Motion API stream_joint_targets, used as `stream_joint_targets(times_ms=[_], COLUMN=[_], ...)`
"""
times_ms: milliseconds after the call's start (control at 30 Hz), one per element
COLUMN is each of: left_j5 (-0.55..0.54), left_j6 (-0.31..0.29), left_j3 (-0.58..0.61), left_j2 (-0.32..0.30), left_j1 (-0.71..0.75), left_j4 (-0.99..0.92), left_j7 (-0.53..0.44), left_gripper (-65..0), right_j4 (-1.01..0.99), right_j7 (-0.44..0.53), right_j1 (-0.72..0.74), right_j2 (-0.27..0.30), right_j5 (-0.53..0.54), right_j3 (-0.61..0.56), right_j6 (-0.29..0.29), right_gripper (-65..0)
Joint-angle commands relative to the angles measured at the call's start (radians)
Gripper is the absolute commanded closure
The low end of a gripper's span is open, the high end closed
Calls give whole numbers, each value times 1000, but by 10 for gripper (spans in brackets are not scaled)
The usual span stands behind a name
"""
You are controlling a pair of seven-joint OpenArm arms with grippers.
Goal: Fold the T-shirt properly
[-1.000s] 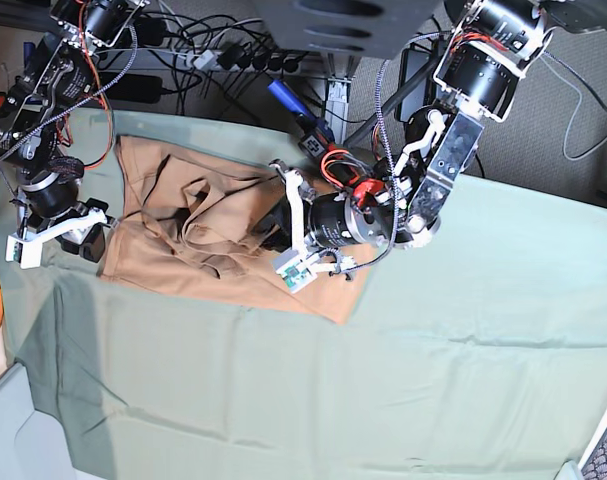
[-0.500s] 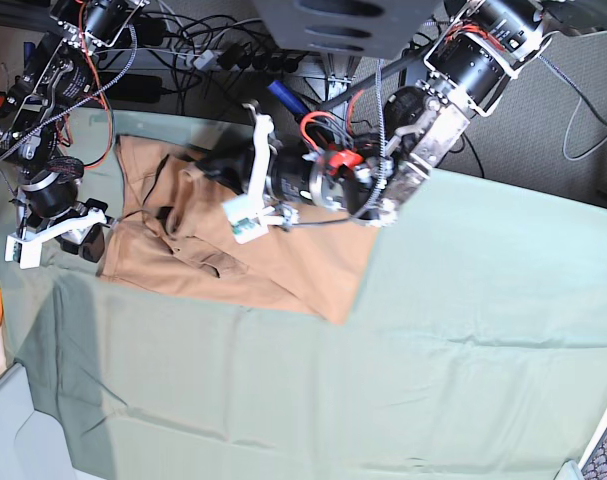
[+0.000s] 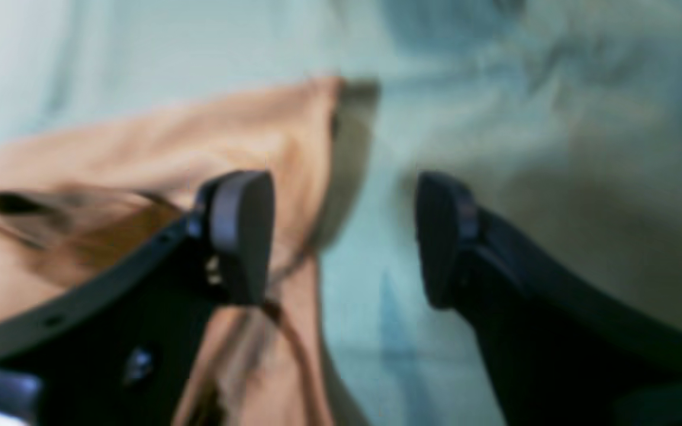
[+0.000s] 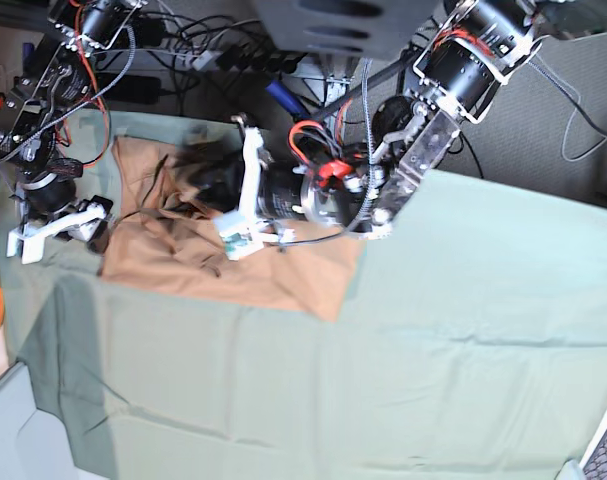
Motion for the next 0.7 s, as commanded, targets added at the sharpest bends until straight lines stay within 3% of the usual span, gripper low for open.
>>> stream_joint_targets(times_ms=[0,167,267,400,667], left_j5=[-31,-148,-165,-198,-365], left_j6=[-24,-24,-24,-24,-24], left_j3=[-25,-147,-188,-209,-205], left_j2=[10,8,7,5,5], left_j1=[-13,-13,-13,-13,-7], left_j4=[21,21,21,21,21], left_j7=[-18,45,66,76,201], left_gripper=[-156,-156,-156,-156,-156], right_j4=[-20,-129,-132,-132,-132], right_j7=[17,16,-6,-27,-28], right_j1=[10,10,10,10,11], right_j2=[28,49,48,48,48], right_j5=[23,80,129,140,140], right_j3=[6,5,-2,-32,-150], right_j6=[53,91,98,101,101], right_gripper=[-380,-380,-380,-380,-379])
